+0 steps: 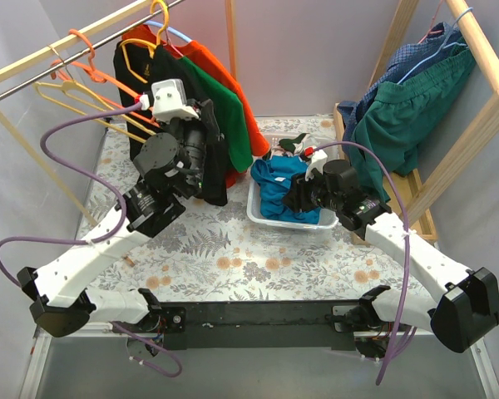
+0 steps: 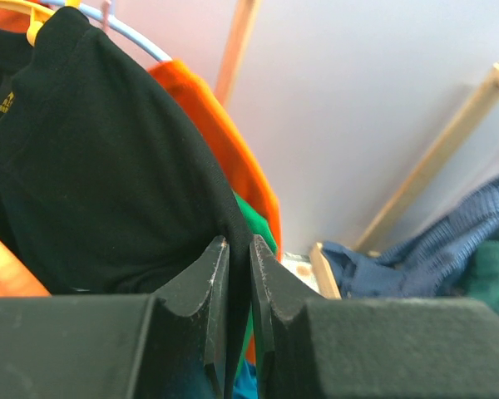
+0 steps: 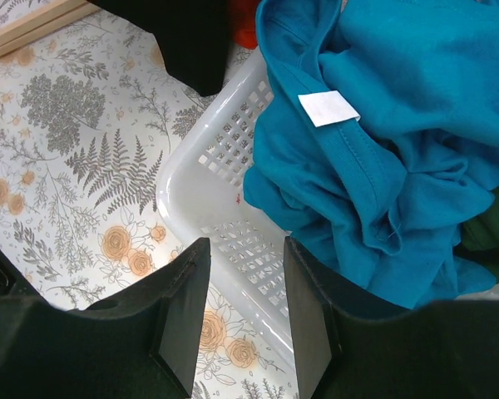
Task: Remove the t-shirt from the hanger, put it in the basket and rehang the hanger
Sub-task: Pick up the hanger from the clothesline.
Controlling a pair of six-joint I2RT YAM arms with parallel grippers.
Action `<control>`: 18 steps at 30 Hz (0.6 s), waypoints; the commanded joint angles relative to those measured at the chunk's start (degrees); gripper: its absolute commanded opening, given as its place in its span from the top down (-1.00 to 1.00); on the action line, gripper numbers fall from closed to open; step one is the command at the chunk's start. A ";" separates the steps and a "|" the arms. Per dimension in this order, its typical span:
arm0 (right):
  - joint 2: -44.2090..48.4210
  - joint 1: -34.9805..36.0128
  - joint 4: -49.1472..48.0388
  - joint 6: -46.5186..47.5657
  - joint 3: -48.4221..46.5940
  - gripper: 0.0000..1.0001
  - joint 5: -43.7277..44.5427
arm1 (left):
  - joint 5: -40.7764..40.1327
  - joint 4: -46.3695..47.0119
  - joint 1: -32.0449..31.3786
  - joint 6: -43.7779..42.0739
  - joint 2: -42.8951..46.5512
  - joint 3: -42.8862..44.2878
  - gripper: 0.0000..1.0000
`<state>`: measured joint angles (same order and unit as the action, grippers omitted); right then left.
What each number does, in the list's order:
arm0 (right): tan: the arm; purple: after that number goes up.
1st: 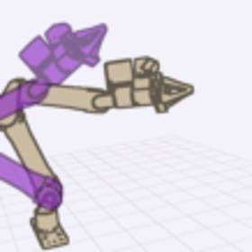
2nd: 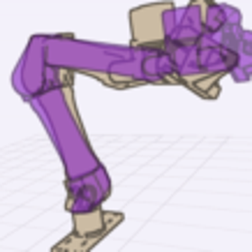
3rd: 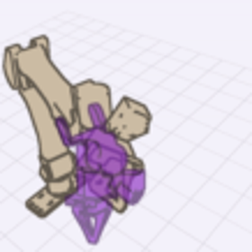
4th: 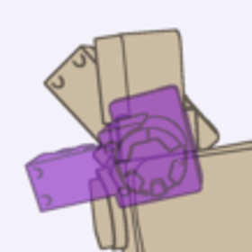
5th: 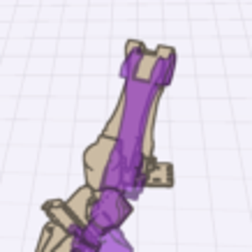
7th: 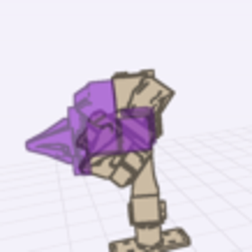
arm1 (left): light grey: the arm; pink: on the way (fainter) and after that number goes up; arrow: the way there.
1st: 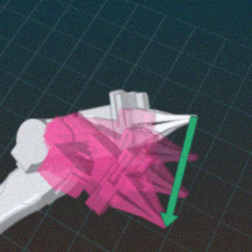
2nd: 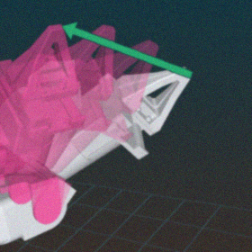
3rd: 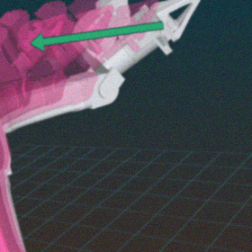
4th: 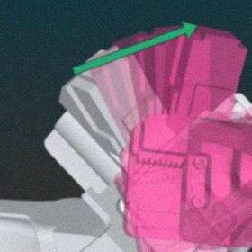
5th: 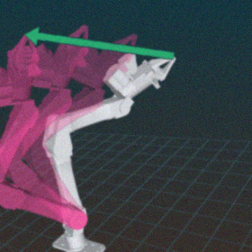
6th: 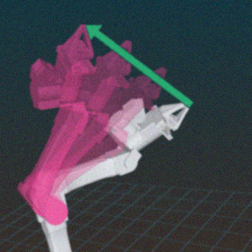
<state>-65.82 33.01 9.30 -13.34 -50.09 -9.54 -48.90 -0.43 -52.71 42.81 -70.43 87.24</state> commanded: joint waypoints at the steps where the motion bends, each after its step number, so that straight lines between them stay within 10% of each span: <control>1: 0.08 0.21 -0.86 0.07 -1.07 0.04 -0.74 | 1.80 2.89 -3.80 -3.34 4.33 -2.33 1.00; 18: 1.66 0.12 4.06 3.05 -4.67 0.00 -0.39 | -23.31 2.27 -31.92 -8.97 8.91 -11.47 1.00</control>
<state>-65.84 33.01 11.99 -12.62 -50.98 -9.56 -62.85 -0.03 -79.42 37.32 -64.01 77.43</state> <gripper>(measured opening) 0.491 0.108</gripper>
